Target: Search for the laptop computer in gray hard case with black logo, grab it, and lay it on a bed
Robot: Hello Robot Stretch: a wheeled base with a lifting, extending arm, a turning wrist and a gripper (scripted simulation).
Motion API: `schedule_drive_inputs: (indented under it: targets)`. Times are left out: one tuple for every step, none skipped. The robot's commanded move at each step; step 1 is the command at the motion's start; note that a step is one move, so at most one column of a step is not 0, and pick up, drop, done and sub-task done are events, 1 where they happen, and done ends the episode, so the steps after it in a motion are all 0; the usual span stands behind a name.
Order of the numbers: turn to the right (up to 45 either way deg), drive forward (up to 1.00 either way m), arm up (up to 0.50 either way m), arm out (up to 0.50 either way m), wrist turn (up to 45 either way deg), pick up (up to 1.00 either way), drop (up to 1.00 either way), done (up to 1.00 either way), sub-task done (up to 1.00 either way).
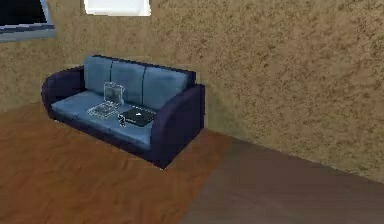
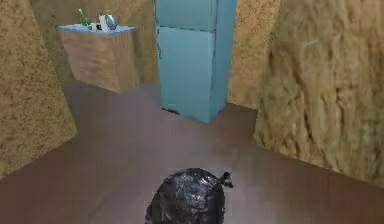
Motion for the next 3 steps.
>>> schedule_drive_inputs:
  targets:
    - [-30.0,0.00,0.00,0.00,0.0,0.00,0.00,0.00,0.00]
    - [0.0,1.00,0.00,0.00,0.0,0.00,0.00,0.00,0.00]
    - [-12.0,0.00,0.00,0.00,0.0,0.00,0.00,0.00,0.00]
